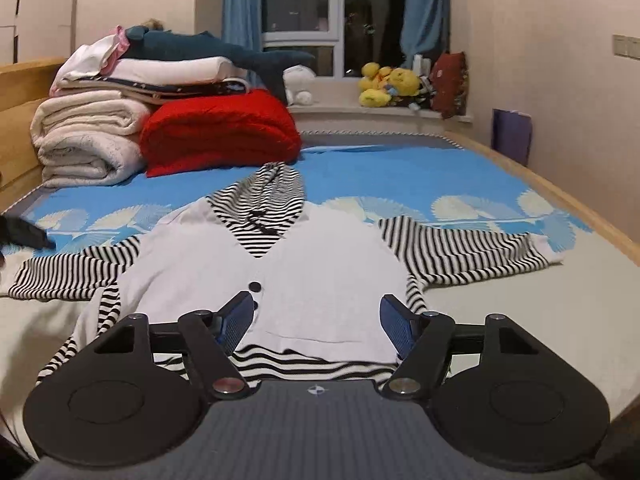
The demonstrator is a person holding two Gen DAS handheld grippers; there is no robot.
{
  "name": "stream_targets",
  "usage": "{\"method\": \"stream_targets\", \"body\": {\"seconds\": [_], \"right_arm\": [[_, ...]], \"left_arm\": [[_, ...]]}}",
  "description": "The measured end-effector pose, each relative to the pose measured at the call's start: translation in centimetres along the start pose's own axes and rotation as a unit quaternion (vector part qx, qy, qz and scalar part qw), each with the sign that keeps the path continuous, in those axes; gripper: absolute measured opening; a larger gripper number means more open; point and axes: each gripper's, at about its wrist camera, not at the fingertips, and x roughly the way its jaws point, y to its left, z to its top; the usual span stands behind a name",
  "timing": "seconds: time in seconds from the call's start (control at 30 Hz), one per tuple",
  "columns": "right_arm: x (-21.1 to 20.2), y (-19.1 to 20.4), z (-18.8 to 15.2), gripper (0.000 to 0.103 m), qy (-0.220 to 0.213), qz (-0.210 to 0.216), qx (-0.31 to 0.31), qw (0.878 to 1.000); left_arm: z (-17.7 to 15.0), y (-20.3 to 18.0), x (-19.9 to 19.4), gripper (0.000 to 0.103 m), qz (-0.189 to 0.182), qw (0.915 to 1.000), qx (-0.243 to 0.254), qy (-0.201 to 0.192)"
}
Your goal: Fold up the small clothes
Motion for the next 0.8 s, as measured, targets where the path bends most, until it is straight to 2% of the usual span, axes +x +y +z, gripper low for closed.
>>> {"method": "stream_targets", "body": {"seconds": [0.07, 0.17, 0.27, 0.33, 0.37, 0.4, 0.47, 0.57, 0.63, 0.7, 0.77, 0.8], "right_arm": [[0.3, -0.3, 1.7, 0.072, -0.002, 0.020, -0.003, 1.000], [1.7, -0.5, 4.7, 0.072, -0.004, 0.038, -0.022, 0.999], [4.2, 0.0, 7.8, 0.072, -0.014, 0.046, -0.037, 0.998], [6.4, 0.6, 9.7, 0.073, -0.014, 0.049, -0.041, 0.998], [7.7, 1.2, 10.7, 0.073, -0.007, 0.052, -0.048, 0.997], [8.9, 1.8, 11.6, 0.073, -0.001, 0.056, -0.057, 0.997], [11.3, 3.2, 13.2, 0.073, 0.003, 0.068, -0.073, 0.995], [14.3, 5.4, 14.9, 0.073, -0.007, 0.100, -0.099, 0.990], [15.9, 6.3, 15.2, 0.073, -0.018, 0.112, -0.111, 0.987], [17.0, 6.4, 14.8, 0.073, -0.025, 0.112, -0.102, 0.988], [18.5, 6.1, 14.0, 0.072, 0.007, 0.105, -0.085, 0.991], [19.0, 5.8, 13.8, 0.071, 0.025, 0.104, -0.071, 0.992]], "left_arm": [[-0.3, 3.7, 2.2, 0.044, 0.024, 0.9977, -0.057, 0.028], [-0.3, 9.8, 3.6, 0.058, 0.062, 0.9804, -0.176, 0.061], [-1.9, 14.8, 4.2, 0.059, 0.081, 0.9502, -0.288, 0.087], [-3.3, 16.6, 5.0, 0.059, 0.065, 0.9285, -0.350, 0.105], [-3.9, 17.4, 5.0, 0.059, 0.060, 0.9199, -0.372, 0.109], [-4.2, 17.8, 5.1, 0.058, 0.058, 0.9156, -0.382, 0.111], [-4.8, 18.3, 5.5, 0.053, 0.059, 0.9135, -0.388, 0.108], [-5.1, 17.8, 7.1, 0.008, 0.080, 0.9167, -0.372, 0.122], [-5.0, 17.3, 7.7, 0.001, 0.097, 0.9169, -0.366, 0.127], [-4.2, 16.4, 7.7, 0.001, 0.124, 0.9203, -0.353, 0.116], [-2.7, 15.0, 7.2, 0.001, 0.146, 0.9261, -0.335, 0.095], [-1.6, 13.8, 6.6, 0.001, 0.147, 0.9317, -0.324, 0.075]]}}
